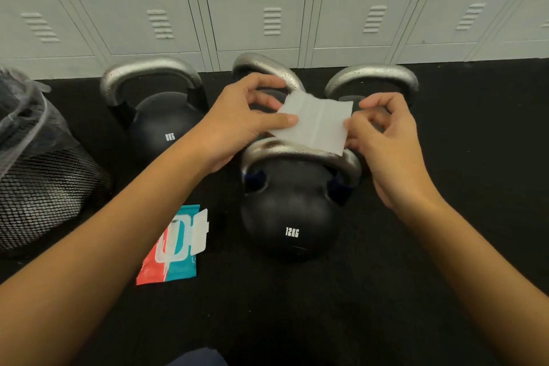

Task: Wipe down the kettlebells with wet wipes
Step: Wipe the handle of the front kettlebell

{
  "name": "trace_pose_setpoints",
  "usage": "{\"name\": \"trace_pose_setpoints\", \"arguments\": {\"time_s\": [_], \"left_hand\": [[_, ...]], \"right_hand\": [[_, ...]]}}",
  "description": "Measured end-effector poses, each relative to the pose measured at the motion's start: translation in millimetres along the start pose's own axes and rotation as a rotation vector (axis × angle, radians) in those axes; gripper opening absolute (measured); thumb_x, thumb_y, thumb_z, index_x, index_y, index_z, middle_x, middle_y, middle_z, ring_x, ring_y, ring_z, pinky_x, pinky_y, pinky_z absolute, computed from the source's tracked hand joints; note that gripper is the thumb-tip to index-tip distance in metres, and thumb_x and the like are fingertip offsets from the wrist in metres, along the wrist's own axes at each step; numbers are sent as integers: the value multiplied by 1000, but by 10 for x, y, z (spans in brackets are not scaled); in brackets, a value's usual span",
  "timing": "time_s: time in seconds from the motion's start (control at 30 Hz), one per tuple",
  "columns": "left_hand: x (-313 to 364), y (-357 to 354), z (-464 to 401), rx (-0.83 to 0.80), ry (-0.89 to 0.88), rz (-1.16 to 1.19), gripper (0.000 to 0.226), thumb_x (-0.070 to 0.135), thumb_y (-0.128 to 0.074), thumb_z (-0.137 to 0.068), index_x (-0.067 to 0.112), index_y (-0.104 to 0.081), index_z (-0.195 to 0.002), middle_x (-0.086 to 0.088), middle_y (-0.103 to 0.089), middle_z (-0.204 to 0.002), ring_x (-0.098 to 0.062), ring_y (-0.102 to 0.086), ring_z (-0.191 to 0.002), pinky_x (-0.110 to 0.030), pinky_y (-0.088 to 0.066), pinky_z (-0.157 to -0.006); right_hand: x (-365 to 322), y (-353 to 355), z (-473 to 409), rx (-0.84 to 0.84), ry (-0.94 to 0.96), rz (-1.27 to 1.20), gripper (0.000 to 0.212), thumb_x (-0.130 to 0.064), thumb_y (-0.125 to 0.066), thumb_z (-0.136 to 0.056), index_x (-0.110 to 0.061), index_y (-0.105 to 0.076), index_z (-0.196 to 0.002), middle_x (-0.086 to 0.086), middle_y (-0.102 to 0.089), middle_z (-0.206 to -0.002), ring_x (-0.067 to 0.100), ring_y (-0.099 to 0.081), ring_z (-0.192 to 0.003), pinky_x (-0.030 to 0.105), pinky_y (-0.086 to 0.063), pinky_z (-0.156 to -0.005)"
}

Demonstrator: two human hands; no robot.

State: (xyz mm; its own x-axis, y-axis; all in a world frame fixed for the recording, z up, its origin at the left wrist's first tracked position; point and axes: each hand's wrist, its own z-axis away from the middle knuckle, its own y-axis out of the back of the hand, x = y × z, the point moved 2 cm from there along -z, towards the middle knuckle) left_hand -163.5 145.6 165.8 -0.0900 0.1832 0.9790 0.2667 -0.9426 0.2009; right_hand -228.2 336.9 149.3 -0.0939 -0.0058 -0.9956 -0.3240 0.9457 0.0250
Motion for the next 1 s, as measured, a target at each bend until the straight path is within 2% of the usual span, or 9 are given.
{"name": "trace_pose_setpoints", "arguments": {"time_s": [0.13,0.23,0.3,0.4,0.5,0.67,0.73,0.83,1.0], "left_hand": [[-18,-39,23,-124,-69,-427,35,23,-74,-81,28,-62,-113,2,-60,-93,-2,-58,-65,-17,-49,-67],[-65,-79,10,-132,-116,-583,28,32,-71,-82,32,-63,-109,7,-56,-89,-3,-50,-63,-9,-39,-61],[-88,-69,9,-119,-152,-638,28,37,-70,-83,32,-63,-110,8,-55,-89,1,-49,-66,-7,-35,-60],[-140,13,26,-117,-151,-613,31,46,-66,-81,30,-65,-108,7,-58,-88,12,-49,-65,-3,-35,-59],[-278,178,67,-74,-54,-493,30,45,-65,-83,31,-65,-110,9,-61,-90,8,-53,-65,-10,-38,-63],[-579,432,200,-4,128,-232,41,-3,-54,-87,28,-59,-113,0,-59,-113,-5,-53,-76,-16,-42,-64],[-745,443,252,-24,173,-243,47,-10,-53,-84,26,-54,-113,-5,-57,-119,-8,-55,-81,-15,-45,-67],[-992,352,327,-153,236,-377,49,7,-68,-83,25,-48,-124,0,-53,-123,-12,-53,-110,-13,-42,-81],[-1151,202,363,-60,179,-433,50,31,-70,-84,23,-50,-129,7,-58,-117,-8,-53,-110,-25,-44,-92]], "right_hand": [[95,-5,76,-67,177,575,23,-10,-63,-85,-28,-57,-98,-7,-55,-101,6,-50,-96,11,-38,-74],[64,-84,121,-113,349,691,29,-14,-59,-93,-26,-60,-119,-10,-53,-122,4,-45,-114,4,-32,-89],[61,-199,140,-224,402,727,32,-21,-50,-101,-23,-56,-133,-9,-56,-132,5,-49,-120,12,-36,-99],[132,-359,136,-368,435,965,41,-32,-39,-106,-19,-49,-143,-2,-57,-138,18,-52,-124,31,-39,-101],[123,-435,59,-417,456,1184,41,-36,-31,-107,-16,-54,-135,5,-63,-121,30,-58,-109,42,-42,-91],[23,-698,-172,-637,280,1322,36,-45,-22,-105,-20,-48,-101,11,-60,-114,40,-55,-104,39,-34,-76],[2,-866,-266,-758,261,1376,39,-43,-23,-105,-21,-54,-111,14,-58,-124,41,-53,-111,40,-34,-80],[-10,-1132,-319,-870,318,1527,44,-41,-26,-105,-19,-56,-129,16,-54,-135,39,-52,-120,41,-39,-86],[108,-1212,-99,-857,749,1790,39,-38,-33,-105,-25,-46,-140,7,-52,-135,29,-54,-119,39,-35,-91]]}}
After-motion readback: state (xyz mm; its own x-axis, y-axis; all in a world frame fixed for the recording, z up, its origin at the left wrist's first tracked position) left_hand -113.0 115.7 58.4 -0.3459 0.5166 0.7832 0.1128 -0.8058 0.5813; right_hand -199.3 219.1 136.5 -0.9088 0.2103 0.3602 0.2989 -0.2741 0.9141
